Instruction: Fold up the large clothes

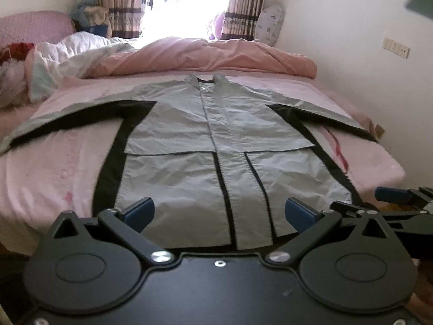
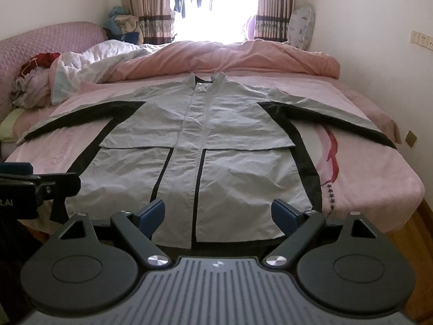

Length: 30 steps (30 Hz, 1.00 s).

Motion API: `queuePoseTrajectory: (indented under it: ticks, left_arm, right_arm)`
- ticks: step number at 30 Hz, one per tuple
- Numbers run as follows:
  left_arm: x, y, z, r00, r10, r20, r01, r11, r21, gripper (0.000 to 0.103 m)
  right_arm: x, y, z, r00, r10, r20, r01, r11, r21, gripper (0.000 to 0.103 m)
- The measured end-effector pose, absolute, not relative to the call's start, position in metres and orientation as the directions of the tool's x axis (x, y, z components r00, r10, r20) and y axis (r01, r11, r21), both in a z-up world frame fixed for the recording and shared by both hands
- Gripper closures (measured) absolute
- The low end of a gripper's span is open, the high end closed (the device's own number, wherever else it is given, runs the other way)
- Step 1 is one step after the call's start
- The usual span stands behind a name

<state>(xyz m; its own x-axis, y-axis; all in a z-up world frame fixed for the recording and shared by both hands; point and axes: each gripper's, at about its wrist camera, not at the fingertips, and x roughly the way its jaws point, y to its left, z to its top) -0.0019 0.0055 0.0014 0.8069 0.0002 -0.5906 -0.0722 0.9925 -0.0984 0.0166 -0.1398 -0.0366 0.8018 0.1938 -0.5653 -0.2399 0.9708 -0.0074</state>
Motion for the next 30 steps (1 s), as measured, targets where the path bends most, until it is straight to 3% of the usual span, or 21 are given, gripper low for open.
queuePoseTrajectory:
  ticks: [12,15,22,30]
  left_arm:
    - [0.002,0.012,-0.015,0.818,0.023,-0.575,-0.083,0.993,-0.08,0.0]
    - [0.018,0.022,-0.034,0.786,0.023,-0.618,-0.112,0.988,-0.106,0.0]
    - [0.046,0.041,-0.051,0.759,0.052,-0.649,-0.155,0.983,-0.103,0.0]
    - [0.053,0.063,-0.046,0.78,0.047,-0.624,-0.171,0.975,-0.139,0.0]
  right_arm:
    - [0.028,-0.146,-0.052,0.757,0.256,-0.602,-0.241,0.965,0.107,0.0]
    - [0.041,-0.145,-0.066,0.729,0.272,-0.628,-0.237,0.961,0.142,0.0]
    - [0.061,-0.122,-0.068,0.746,0.207,-0.633,-0.234,0.971,0.041,0.0]
    - [0.077,-0.113,-0.053,0.772,0.208,-0.601,-0.266,0.964,-0.008,0.0]
